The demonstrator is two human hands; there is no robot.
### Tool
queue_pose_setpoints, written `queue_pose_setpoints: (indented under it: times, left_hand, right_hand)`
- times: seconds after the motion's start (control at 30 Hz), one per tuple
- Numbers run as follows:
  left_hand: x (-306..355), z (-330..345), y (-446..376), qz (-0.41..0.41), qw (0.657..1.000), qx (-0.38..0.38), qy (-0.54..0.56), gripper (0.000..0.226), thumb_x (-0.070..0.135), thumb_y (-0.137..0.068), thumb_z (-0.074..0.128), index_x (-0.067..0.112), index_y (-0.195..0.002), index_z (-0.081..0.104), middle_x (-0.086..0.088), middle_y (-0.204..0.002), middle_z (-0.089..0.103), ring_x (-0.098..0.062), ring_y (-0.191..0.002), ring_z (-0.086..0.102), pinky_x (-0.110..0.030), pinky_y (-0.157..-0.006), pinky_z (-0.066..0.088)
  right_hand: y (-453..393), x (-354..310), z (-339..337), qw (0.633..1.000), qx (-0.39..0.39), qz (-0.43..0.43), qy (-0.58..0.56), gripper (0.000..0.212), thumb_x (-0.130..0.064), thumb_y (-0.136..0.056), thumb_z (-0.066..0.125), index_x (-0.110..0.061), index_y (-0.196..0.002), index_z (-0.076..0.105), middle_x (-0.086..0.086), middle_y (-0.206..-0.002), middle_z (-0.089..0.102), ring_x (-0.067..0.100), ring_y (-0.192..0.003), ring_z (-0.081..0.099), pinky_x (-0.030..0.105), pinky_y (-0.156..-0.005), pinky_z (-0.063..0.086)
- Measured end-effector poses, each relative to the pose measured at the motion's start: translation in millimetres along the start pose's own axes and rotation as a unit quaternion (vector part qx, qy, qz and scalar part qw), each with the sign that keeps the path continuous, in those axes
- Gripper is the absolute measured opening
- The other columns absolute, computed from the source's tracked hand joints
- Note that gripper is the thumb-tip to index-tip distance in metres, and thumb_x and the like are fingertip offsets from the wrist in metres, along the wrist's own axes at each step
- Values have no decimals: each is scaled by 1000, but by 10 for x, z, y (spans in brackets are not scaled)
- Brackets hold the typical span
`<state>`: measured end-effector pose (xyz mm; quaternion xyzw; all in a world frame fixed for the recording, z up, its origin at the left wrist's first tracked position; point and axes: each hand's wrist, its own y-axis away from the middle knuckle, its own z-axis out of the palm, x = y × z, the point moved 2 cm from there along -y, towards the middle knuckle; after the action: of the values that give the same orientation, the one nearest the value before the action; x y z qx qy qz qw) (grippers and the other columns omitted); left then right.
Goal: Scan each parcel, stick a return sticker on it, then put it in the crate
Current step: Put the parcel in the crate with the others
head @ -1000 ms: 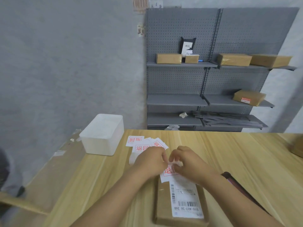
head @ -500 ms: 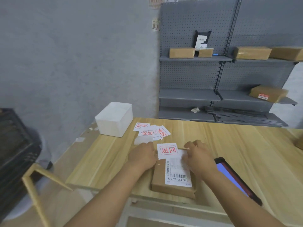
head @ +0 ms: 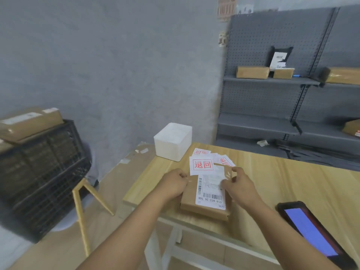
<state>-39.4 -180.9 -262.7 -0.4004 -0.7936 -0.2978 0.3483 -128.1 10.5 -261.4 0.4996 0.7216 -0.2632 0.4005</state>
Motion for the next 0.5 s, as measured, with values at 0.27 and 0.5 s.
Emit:
queue_pose_setpoints:
  times: [0.27, 0.5]
  left_hand:
    - [-932, -1461, -29, -24, 993, 115, 17, 11, 25, -93, 48, 26, -91, 59, 4, -81, 61, -15, -64, 59, -22, -55, 49]
    - [-2052, -2997, 73, -72, 979, 188, -6, 16, 25, -94, 45, 25, -89, 60, -4, -97, 68, -24, -89, 64, -34, -78, 55]
  right_hand:
    - [-88, -1022, 1416, 996, -70, -48, -27, 53, -15, -85, 61, -13, -133, 39, 5, -100, 65, 25, -89, 64, 43, -79, 54]
    - [-45, -2082, 3121, 985, -137, -97, -51, 55, -13, -84, 62, -14, -133, 39, -3, -85, 59, 15, -77, 61, 39, -72, 55]
